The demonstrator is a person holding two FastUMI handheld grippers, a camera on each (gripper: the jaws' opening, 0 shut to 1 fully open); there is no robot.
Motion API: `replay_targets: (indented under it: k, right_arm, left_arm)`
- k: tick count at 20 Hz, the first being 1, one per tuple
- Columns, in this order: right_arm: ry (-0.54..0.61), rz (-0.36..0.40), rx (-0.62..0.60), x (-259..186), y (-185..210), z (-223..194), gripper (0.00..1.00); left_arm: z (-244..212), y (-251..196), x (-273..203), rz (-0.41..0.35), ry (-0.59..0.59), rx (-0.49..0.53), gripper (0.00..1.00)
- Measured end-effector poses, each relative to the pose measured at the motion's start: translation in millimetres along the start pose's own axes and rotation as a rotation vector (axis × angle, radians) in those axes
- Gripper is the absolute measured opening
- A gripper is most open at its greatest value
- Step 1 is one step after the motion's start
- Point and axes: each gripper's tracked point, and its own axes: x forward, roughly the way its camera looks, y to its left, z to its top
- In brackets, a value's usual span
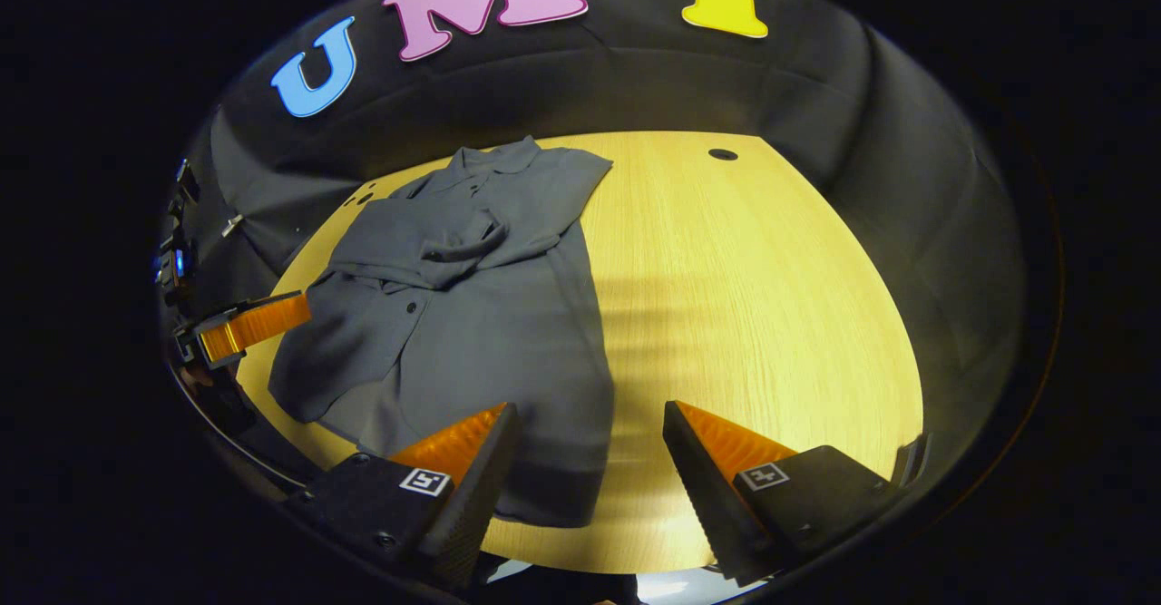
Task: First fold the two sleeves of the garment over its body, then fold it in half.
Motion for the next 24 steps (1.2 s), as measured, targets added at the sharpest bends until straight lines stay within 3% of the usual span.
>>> replay_targets:
  k: [9, 16, 24]
  right_arm:
    - [0.045, -0.004, 0.034, 2.7, 16.5, -28.9, 0.99]
    - [0.079, -0.024, 0.038, 7.3, 17.2, -45.3, 0.99]
    - [0.152, -0.064, 0.027, 18.8, 14.9, -64.3, 0.99]
  left_arm:
    - [-55.3, 100.3, -63.2, 0.227, 0.067, -0.045, 0.94]
    - [-103.9, 164.5, -73.5, 0.388, 0.198, -0.051, 0.94]
    - [-115.0, 165.0, -56.9, 0.36, 0.261, -0.027, 0.95]
